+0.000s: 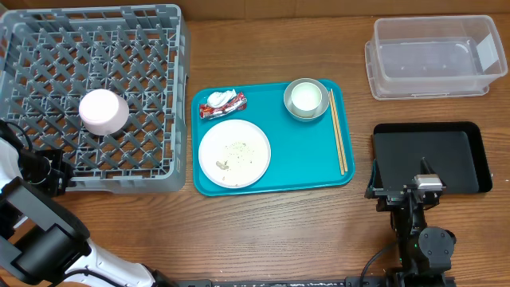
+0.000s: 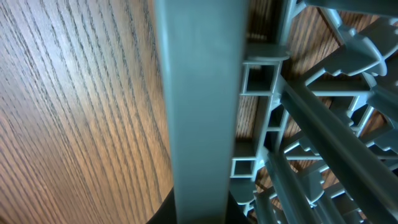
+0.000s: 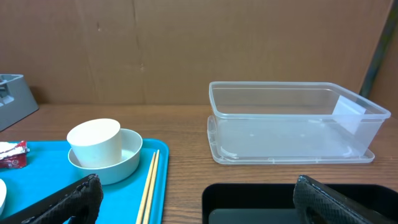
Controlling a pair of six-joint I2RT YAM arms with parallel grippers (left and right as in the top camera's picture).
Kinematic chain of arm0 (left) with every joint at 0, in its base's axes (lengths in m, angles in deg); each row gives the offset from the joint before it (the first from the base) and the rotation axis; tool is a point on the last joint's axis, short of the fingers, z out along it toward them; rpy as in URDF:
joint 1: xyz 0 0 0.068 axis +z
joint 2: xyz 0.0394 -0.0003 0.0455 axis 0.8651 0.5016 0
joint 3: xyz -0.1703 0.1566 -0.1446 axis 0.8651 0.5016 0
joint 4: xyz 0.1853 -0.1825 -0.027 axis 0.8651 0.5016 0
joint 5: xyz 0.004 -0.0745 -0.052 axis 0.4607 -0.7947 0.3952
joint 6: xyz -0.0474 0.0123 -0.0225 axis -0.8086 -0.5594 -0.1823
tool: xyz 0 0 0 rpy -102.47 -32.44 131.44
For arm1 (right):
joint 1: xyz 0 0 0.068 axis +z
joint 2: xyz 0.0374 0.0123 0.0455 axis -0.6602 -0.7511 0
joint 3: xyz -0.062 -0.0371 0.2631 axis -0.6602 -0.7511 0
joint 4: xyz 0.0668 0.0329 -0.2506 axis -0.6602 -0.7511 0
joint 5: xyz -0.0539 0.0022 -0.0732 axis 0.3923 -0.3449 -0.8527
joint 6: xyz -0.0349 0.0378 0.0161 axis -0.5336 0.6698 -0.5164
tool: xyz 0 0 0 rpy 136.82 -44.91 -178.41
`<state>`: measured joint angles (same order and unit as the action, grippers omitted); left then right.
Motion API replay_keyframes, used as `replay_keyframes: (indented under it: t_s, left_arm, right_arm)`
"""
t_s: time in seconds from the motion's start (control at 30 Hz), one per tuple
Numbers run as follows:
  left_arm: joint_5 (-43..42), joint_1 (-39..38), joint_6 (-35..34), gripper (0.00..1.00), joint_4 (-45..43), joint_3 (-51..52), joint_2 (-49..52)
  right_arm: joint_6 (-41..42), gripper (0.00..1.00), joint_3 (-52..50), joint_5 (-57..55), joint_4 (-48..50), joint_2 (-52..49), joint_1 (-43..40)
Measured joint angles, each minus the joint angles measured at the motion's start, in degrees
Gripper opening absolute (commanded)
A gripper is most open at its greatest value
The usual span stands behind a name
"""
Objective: Sort waste into correct bins and load items into the dishwasher
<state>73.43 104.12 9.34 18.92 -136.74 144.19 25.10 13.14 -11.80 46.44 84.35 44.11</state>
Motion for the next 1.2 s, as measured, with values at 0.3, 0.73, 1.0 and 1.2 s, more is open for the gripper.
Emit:
replay_keyframes:
  t_s: [0.3, 0.73, 1.0, 1.2]
  left_arm:
    - [3.4, -1.7, 3.4, 1.00, 0.2, 1.2, 0.9]
    - [1.2, -1.9, 5.4, 1.00, 16.6, -9.8, 2.8]
    - [4.1, -1.9, 10.2, 1.00, 22.6, -21.1, 2.8]
    - [4.5, -1.9, 14.4, 0.95, 21.6, -21.3, 2.8]
  right_arm:
    - [0.0, 1.00, 0.0, 0.0, 0.0, 0.0, 0.0]
    - [0.0, 1.00, 0.0, 0.0, 0.0, 0.0, 0.0]
    - [0.0, 1.00, 0.0, 0.0, 0.0, 0.0, 0.0]
    - [0.0, 1.00, 0.0, 0.0, 0.0, 0.0, 0.0]
